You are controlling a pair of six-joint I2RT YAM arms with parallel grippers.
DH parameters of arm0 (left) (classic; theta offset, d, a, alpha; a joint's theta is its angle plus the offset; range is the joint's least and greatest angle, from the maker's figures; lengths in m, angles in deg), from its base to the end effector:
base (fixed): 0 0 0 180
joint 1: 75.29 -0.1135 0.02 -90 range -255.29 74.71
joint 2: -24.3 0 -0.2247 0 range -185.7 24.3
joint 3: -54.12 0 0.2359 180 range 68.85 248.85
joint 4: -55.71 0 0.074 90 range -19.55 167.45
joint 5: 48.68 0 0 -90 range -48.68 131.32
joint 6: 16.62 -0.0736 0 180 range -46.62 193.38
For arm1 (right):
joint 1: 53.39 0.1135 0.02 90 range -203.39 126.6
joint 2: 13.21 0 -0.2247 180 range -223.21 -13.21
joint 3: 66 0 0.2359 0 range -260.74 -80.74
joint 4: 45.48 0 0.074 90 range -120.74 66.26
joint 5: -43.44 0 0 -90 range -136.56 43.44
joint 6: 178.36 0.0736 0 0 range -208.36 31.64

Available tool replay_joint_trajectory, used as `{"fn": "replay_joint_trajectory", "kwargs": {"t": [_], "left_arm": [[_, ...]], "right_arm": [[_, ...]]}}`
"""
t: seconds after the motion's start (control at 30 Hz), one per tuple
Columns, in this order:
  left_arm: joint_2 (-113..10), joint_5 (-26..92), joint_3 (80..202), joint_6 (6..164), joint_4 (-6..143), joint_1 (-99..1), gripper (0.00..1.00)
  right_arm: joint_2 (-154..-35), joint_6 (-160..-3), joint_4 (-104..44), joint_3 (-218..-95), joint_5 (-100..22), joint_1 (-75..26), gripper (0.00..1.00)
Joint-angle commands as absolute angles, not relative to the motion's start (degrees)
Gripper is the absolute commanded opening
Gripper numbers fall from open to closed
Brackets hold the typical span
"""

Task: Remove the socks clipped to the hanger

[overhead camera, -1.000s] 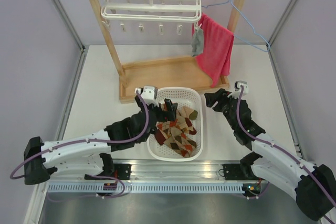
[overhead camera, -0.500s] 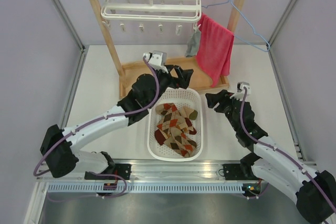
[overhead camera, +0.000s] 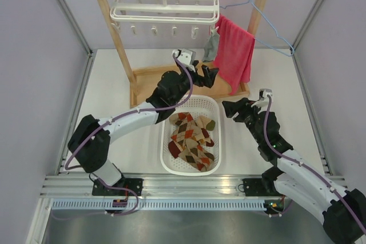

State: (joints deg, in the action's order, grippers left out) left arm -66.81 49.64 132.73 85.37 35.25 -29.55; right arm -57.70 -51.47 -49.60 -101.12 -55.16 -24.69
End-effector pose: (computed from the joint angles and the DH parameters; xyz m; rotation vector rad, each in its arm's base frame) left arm 0.2868 -0.2791 0.3074 0.3088 1.4408 -0.7214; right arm 0.2146 0.1049 0.2191 0.2393 1.6986 0.7375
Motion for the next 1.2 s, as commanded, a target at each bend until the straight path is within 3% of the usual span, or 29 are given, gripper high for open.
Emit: {"fn": "replay_joint_trajectory", "kwargs": {"t": [0.0,0.27,0.33,0.37,0.53,0.67,0.87,1.07,1.17], "left_arm": [[-69.21,47.47,137.57,81.47,28.70,-30.37,1.00],[-76.59,46.86,142.85,81.47,27.47,-32.13,0.98],[-78.53,46.59,144.17,81.29,27.29,-32.22,0.87],[-79.23,46.50,144.61,81.29,27.29,-32.22,0.76],[-81.52,45.71,146.37,81.56,26.33,-32.49,0.64],[-81.44,44.92,146.11,81.56,24.57,-32.66,0.48],[-81.00,44.31,145.76,81.38,23.52,-32.93,0.40],[-80.03,44.22,144.88,81.47,22.11,-33.01,0.06],[-79.33,44.39,143.74,81.82,22.02,-33.01,0.02]], "right_arm": [[-59.09,-51.44,-53.42,-101.13,-53.67,-24.83,0.67],[-63.31,-51.88,-57.28,-102.01,-51.30,-24.83,0.67],[-64.09,-51.88,-58.16,-102.09,-50.86,-24.83,0.67],[-64.45,-51.97,-58.34,-102.10,-50.77,-24.83,0.67],[-65.41,-52.23,-58.60,-102.36,-50.51,-24.92,0.67],[-65.77,-52.32,-58.96,-102.27,-50.60,-24.92,0.67],[-66.03,-52.23,-59.31,-102.18,-50.42,-24.92,0.66],[-66.47,-52.15,-59.40,-102.10,-50.42,-25.01,0.67],[-66.38,-52.06,-59.66,-102.01,-50.33,-25.01,0.66]]}}
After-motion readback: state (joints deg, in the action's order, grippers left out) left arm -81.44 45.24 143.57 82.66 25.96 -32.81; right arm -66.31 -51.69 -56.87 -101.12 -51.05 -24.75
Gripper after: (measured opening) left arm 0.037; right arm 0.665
